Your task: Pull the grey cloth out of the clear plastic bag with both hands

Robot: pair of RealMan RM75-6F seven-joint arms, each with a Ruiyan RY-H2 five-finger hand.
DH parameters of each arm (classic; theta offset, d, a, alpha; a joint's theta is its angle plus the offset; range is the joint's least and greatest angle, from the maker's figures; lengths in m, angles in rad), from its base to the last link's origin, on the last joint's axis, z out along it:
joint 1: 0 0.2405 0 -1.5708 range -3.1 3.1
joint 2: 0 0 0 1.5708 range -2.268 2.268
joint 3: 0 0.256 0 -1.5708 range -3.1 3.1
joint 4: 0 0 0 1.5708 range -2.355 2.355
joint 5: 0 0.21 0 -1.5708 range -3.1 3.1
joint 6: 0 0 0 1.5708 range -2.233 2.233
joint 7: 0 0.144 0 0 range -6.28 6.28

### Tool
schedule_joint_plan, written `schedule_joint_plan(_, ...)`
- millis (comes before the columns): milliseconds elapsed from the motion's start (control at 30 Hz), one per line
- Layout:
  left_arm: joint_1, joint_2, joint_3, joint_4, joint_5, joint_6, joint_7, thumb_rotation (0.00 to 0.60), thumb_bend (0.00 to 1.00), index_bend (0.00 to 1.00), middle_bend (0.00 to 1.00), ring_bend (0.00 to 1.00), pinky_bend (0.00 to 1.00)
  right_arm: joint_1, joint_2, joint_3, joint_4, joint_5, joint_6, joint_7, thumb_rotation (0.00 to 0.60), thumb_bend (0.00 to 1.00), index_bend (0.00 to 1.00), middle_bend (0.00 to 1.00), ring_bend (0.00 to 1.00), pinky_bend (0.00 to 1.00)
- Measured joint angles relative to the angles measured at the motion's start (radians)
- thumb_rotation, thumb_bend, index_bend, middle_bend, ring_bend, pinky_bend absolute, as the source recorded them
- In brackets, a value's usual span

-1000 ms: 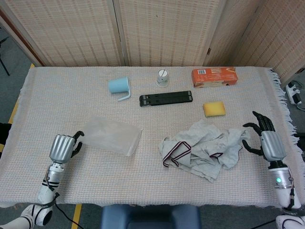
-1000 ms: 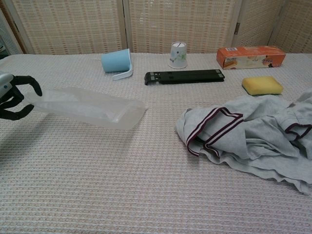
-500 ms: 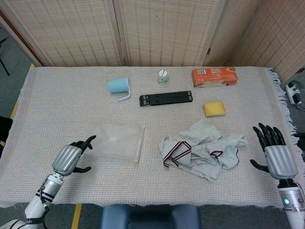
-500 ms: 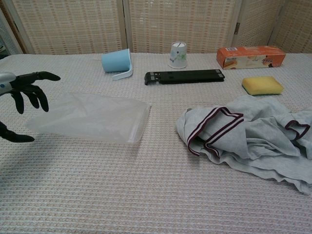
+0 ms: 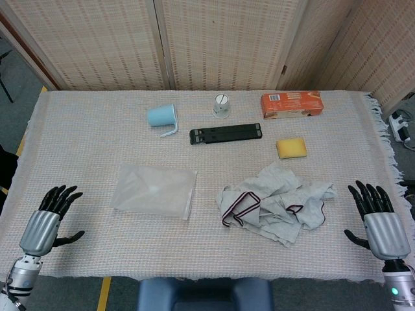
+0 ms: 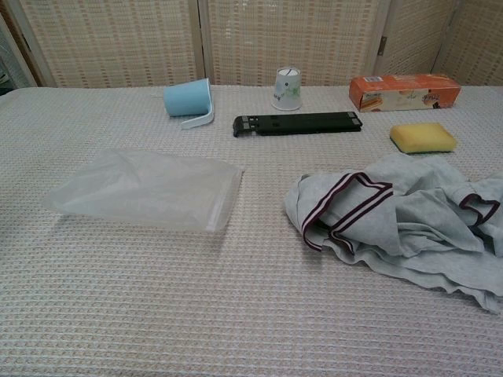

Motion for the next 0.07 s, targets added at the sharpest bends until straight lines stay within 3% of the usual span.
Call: schedule_joint_plan(67,0.017,-0.005,-0.008,0.017,0.004,0.030,0.004,0.600,0.14,0.20,0.13,0.02,0.09,-0.001,-0.001,0.002,-0.001,-0.003,0.002,-0.001,0.600,0.08,0.00,0.00,0.00,0.00)
